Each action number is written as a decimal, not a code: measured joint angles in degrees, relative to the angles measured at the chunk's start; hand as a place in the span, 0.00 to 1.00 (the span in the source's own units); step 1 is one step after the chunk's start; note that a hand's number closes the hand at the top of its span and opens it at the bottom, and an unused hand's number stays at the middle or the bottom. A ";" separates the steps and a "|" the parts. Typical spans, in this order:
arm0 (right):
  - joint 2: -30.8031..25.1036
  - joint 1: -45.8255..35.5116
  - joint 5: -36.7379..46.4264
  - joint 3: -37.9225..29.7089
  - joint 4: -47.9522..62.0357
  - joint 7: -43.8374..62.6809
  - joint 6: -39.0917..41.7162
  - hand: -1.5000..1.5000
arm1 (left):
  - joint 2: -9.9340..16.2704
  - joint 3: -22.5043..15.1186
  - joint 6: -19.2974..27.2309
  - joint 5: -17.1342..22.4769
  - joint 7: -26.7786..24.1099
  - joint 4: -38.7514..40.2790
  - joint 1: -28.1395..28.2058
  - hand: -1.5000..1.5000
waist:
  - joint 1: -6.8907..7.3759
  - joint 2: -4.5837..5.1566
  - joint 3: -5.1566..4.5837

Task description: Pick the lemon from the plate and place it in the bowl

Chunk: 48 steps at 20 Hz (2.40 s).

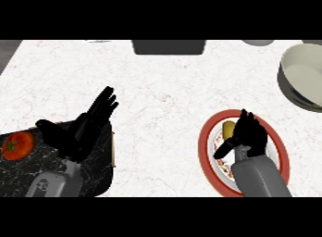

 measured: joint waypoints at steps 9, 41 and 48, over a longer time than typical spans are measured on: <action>-0.79 -1.85 1.58 -0.44 3.28 -4.45 -3.22 1.00 | -0.44 1.31 -1.18 -1.14 2.73 -4.00 1.91 0.50 | 0.06 -0.33 -0.27; -7.03 -16.66 8.86 0.85 -11.73 -5.72 8.60 1.00 | -3.51 2.29 -1.97 -3.97 2.24 -3.52 2.70 0.50 | -0.43 -0.28 0.01; -8.51 -20.79 11.66 -1.29 -22.33 -4.57 14.17 1.00 | -3.67 2.84 -2.65 -3.94 1.91 -1.99 1.45 0.50 | -0.30 -0.16 0.00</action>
